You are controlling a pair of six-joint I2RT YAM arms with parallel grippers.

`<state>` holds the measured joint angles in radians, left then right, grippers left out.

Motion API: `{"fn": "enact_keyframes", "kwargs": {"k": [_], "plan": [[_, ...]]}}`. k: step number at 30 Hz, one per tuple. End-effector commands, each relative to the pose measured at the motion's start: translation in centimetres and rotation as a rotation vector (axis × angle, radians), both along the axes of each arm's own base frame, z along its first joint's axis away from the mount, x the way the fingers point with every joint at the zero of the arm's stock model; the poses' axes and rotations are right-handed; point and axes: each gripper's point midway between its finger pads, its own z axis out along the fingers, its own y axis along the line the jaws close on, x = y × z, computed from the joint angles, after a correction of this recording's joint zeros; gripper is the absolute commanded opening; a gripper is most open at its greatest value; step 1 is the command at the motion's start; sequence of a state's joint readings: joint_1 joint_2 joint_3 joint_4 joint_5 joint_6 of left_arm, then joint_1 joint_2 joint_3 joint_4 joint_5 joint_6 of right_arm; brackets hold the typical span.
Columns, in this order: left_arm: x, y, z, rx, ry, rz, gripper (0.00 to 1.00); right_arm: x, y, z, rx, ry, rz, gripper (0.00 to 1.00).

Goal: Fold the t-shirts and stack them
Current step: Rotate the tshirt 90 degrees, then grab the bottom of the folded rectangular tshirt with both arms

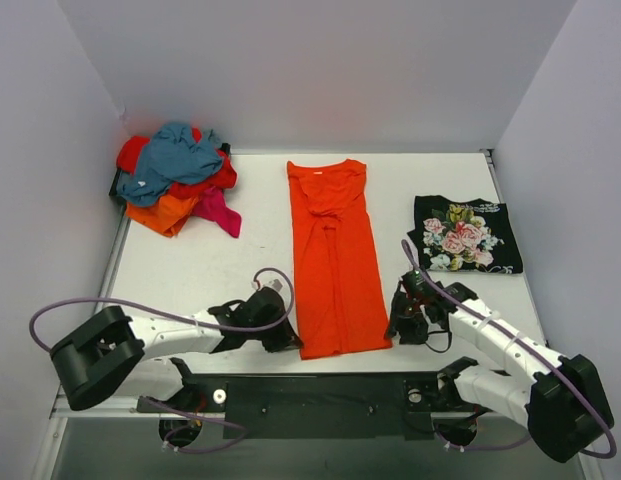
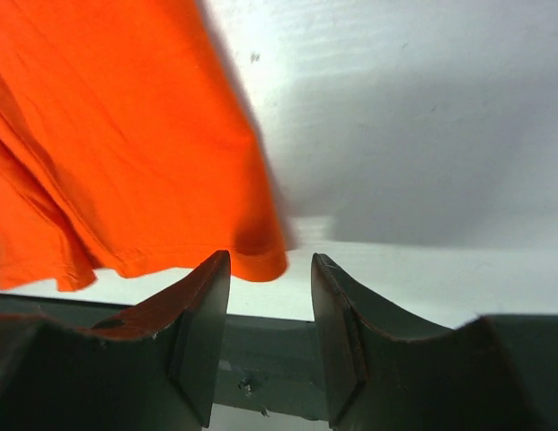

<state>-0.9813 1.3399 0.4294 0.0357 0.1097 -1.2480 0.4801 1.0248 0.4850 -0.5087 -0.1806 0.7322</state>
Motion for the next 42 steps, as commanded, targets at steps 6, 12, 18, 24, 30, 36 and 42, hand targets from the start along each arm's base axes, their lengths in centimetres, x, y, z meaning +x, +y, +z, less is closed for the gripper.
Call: {"fn": "enact_keyframes", "kwargs": {"k": [6,12,18,24,30,36,42], "plan": [[-0.9,6.2,-0.4,0.125,0.011,0.009,0.00,-2.2,2.1,0.6,0.068,0.054,0.011,0.38],[-1.3,6.1,0.7,0.097,0.006,-0.008,0.36,-2.3,4.4,0.1,0.138,0.061,0.006,0.37],[-2.0,5.6,0.8,0.063,0.026,-0.032,0.38,-2.7,5.2,-0.8,0.114,0.088,0.037,0.30],[-2.9,4.9,0.4,0.043,0.062,-0.058,0.38,-3.5,5.0,-1.9,0.063,0.118,0.044,0.22],[-3.3,4.7,0.7,0.029,0.071,-0.069,0.38,-4.1,4.2,-2.0,0.036,0.131,0.047,0.04],[-3.4,4.5,0.7,0.015,0.075,-0.068,0.29,-4.6,3.6,-2.2,0.017,0.143,0.053,0.00],[-2.7,3.9,1.8,0.001,0.046,-0.068,0.00,-4.0,4.0,-0.9,0.040,0.109,0.059,0.00]]}}
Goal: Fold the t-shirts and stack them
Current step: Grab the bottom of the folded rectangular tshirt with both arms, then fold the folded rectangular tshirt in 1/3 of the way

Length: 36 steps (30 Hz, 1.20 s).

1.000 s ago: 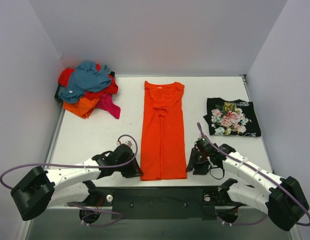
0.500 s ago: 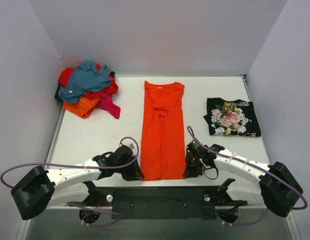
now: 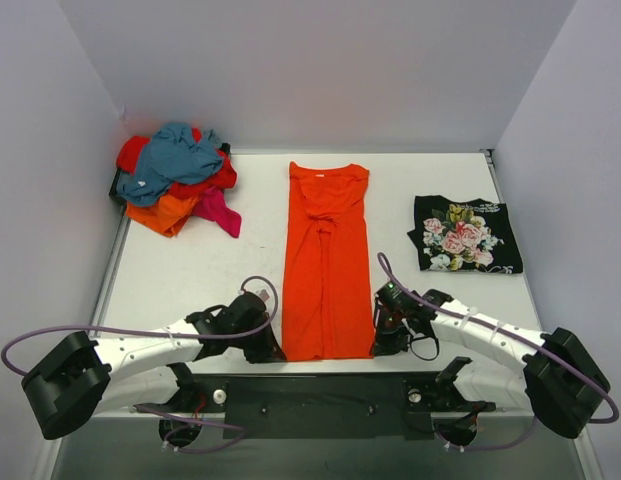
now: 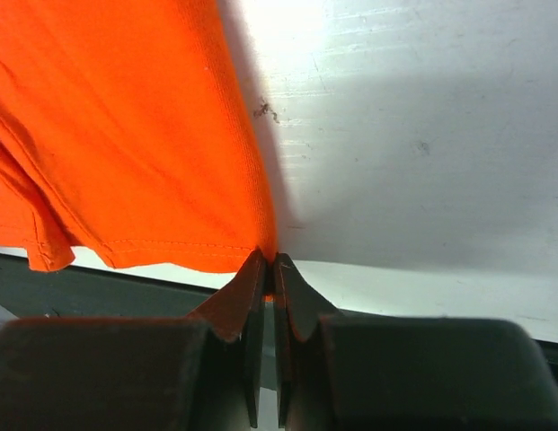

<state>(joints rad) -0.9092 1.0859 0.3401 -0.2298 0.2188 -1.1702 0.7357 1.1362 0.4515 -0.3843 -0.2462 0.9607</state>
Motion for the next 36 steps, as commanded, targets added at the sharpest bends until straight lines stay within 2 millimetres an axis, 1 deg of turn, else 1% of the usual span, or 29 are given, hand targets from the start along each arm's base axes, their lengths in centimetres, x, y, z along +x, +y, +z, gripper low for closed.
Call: {"fn": "enact_keyframes", "kwargs": {"k": [1,4,7,8,9,10,11,12,13,14,16,17,18,19,20,21,22,23,24,25,26,27,29,30,31,32,33,35,36], "plan": [[1.0,-1.5,2.1,-0.053,-0.048,-0.012,0.00,-0.5,-1.0,0.9,-0.037,-0.006,0.005,0.00],[2.2,-2.0,3.3,-0.074,-0.084,-0.011,0.00,0.9,-0.8,2.8,-0.021,-0.043,0.012,0.00],[4.2,-2.9,5.6,-0.121,-0.128,-0.004,0.00,3.0,-0.8,4.5,0.027,-0.077,-0.013,0.00],[5.6,-3.0,6.8,-0.139,-0.160,0.005,0.00,4.2,-0.9,5.3,0.045,-0.098,-0.039,0.00],[6.7,-2.6,7.3,-0.140,-0.176,0.031,0.00,5.0,-0.7,6.2,0.059,-0.125,-0.027,0.00],[7.8,-2.8,8.5,-0.149,-0.215,0.028,0.00,5.9,-0.9,6.5,0.055,-0.130,-0.043,0.00],[9.0,-2.4,8.6,-0.139,-0.234,0.042,0.00,6.9,-0.6,7.3,0.063,-0.146,-0.030,0.00],[10.2,-2.8,9.9,-0.161,-0.264,0.047,0.00,7.7,-0.7,7.6,0.063,-0.151,-0.042,0.00],[11.5,-2.6,9.9,-0.155,-0.281,0.062,0.00,8.7,-0.3,8.2,0.067,-0.158,-0.025,0.00],[12.7,-3.0,10.4,-0.157,-0.290,0.066,0.00,9.6,-0.5,8.4,0.065,-0.163,-0.029,0.00],[15.3,-2.9,10.9,-0.152,-0.322,0.092,0.00,12.7,-0.1,9.9,0.075,-0.195,-0.040,0.00],[16.8,-2.7,11.2,-0.152,-0.347,0.110,0.00,13.6,-0.1,9.3,0.063,-0.178,-0.048,0.00],[18.1,-2.8,11.2,-0.144,-0.358,0.122,0.00,15.3,-0.1,10.3,0.075,-0.206,-0.062,0.00],[19.5,-2.1,11.1,-0.127,-0.373,0.148,0.00,16.3,-0.3,9.8,0.068,-0.185,-0.076,0.00],[20.9,-2.0,10.9,-0.108,-0.379,0.164,0.00,17.6,-0.1,10.4,0.075,-0.208,-0.076,0.00],[22.3,-1.4,11.0,-0.103,-0.393,0.188,0.00,18.6,-0.4,9.8,0.065,-0.188,-0.093,0.00],[23.8,-1.1,10.6,-0.094,-0.389,0.207,0.00,19.9,-0.2,10.5,0.072,-0.210,-0.093,0.00],[24.6,-1.1,10.8,-0.095,-0.403,0.211,0.00,20.5,-0.4,9.6,0.061,-0.183,-0.101,0.00],[25.8,-0.9,10.4,-0.084,-0.397,0.224,0.00,21.7,-0.1,10.1,0.070,-0.195,-0.101,0.00],[26.5,-0.9,10.4,-0.082,-0.406,0.226,0.00,22.3,-0.2,9.3,0.065,-0.172,-0.108,0.00],[27.7,-0.9,10.6,-0.078,-0.416,0.236,0.00,23.4,-0.1,9.7,0.071,-0.186,-0.110,0.00],[28.5,-0.8,11.0,-0.074,-0.431,0.241,0.00,24.0,-0.2,8.9,0.068,-0.167,-0.118,0.00],[29.9,-0.7,10.6,-0.061,-0.433,0.247,0.00,25.9,0.1,9.3,0.082,-0.180,-0.124,0.00],[30.3,-0.6,10.5,-0.055,-0.435,0.247,0.00,26.3,0.0,8.8,0.084,-0.165,-0.127,0.00],[31.0,-0.7,10.5,-0.053,-0.438,0.245,0.00,27.1,0.2,9.1,0.096,-0.174,-0.129,0.00],[31.2,-0.6,10.2,-0.044,-0.430,0.242,0.00,27.5,0.2,8.6,0.093,-0.163,-0.135,0.00],[31.8,-0.6,10.0,-0.040,-0.427,0.244,0.00,28.1,0.2,8.9,0.099,-0.171,-0.137,0.00],[32.4,-0.7,9.8,-0.045,-0.430,0.239,0.00,29.2,0.2,8.8,0.100,-0.177,-0.145,0.00],[32.9,-0.8,10.1,-0.049,-0.441,0.239,0.00,29.5,0.1,8.4,0.099,-0.168,-0.150,0.00]]}}
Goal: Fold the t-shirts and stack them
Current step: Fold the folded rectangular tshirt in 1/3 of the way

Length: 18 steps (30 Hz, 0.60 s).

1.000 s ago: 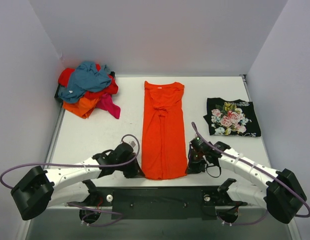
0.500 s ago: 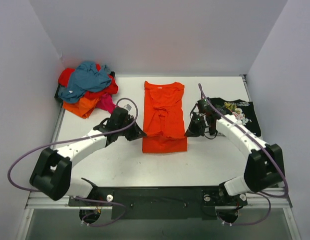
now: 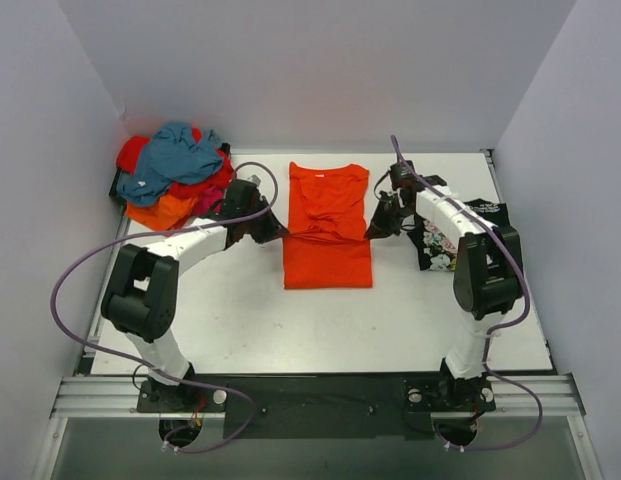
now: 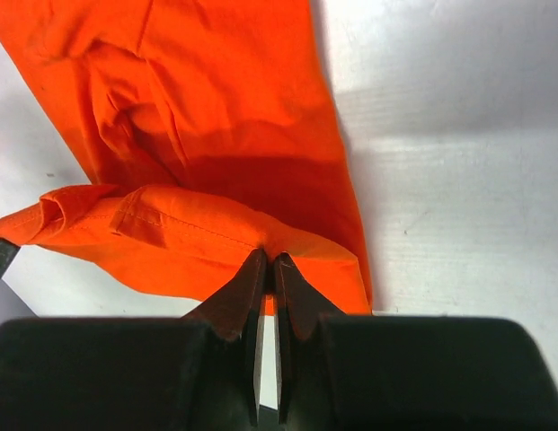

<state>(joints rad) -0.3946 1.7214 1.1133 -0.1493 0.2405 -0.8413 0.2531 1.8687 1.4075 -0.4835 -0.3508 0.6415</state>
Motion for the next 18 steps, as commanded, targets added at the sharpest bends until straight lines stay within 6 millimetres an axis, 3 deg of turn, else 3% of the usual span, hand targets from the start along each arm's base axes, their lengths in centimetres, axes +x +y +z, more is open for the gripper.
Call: {"fn": "enact_keyframes", "kwargs": {"k": [1,7,8,9,10,13,14,15,16,17,18], "plan": [[3.1,-0.2,1.5,-0.007,-0.085,-0.011,0.00,1.9,-0.1,1.4,0.023,-0.019,-0.002,0.00],[4.8,-0.8,0.7,-0.010,-0.085,-0.016,0.00,4.2,0.0,0.6,0.031,-0.010,-0.010,0.00],[5.4,-1.1,1.2,-0.022,-0.102,-0.021,0.00,4.5,0.0,0.6,0.033,-0.011,-0.016,0.00],[5.6,-1.2,0.4,-0.016,-0.091,-0.023,0.00,4.9,0.0,0.2,0.031,-0.006,-0.018,0.00],[6.2,-1.4,1.0,-0.020,-0.108,-0.025,0.00,5.5,0.0,0.5,0.033,-0.017,-0.024,0.00],[7.6,-1.8,-0.2,-0.022,-0.109,-0.031,0.00,6.9,-0.3,-0.5,0.029,-0.011,-0.039,0.02],[8.1,-1.8,-0.8,-0.024,-0.102,-0.033,0.03,7.5,-0.3,-0.2,0.029,-0.026,-0.040,0.20],[8.3,-1.8,-0.8,-0.021,-0.107,-0.039,0.32,7.7,-0.6,-0.6,0.020,-0.020,-0.045,0.36],[8.3,-1.9,-0.7,-0.023,-0.115,-0.050,0.40,7.7,-0.9,-0.8,0.006,-0.022,-0.048,0.61],[7.9,-1.6,-0.9,-0.012,-0.118,-0.053,0.48,7.6,-1.1,0.1,0.004,-0.041,-0.049,0.62],[7.7,-1.3,0.3,-0.009,-0.147,-0.045,0.51,6.5,-1.7,-0.7,-0.022,-0.019,-0.051,0.62]]}}
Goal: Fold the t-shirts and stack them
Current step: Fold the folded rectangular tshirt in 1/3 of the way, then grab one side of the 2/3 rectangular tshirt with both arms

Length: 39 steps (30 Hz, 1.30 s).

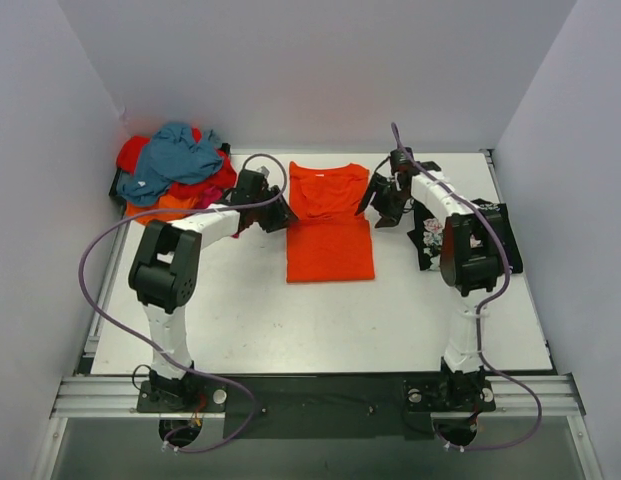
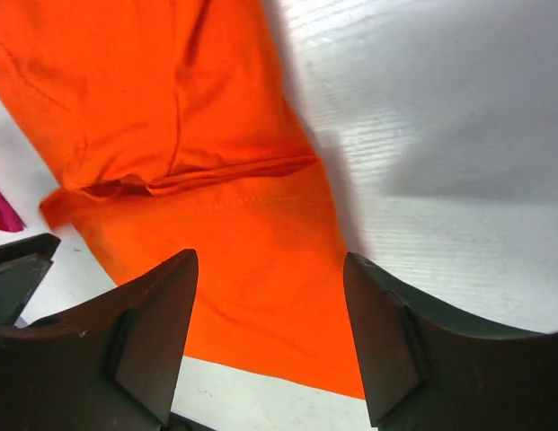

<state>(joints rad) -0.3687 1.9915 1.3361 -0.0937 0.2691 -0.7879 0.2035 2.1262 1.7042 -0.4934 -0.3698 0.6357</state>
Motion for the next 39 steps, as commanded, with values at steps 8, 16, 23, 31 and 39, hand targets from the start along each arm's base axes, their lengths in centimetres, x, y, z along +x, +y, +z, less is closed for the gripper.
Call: {"fn": "enact_keyframes", "kwargs": {"k": [8,16,23,31,39], "plan": [[-7.3,3.0,3.6,0.022,-0.078,-0.027,0.61,-10.8,-2.6,0.0,-0.069,-0.009,0.021,0.52],[-13.5,3.7,1.1,0.022,0.008,-0.051,0.51,-16.0,-1.3,-2.7,-0.053,0.061,0.088,0.38],[-14.9,3.0,-0.7,0.009,0.059,-0.070,0.48,-15.7,-1.6,-4.1,-0.085,0.084,0.084,0.33],[-15.9,1.9,-2.2,0.003,0.110,-0.094,0.45,-15.2,-1.6,-5.7,-0.095,0.121,0.085,0.23],[-16.1,1.5,-3.3,0.006,0.138,-0.097,0.44,-15.4,-1.3,-6.2,-0.085,0.123,0.093,0.04]]}}
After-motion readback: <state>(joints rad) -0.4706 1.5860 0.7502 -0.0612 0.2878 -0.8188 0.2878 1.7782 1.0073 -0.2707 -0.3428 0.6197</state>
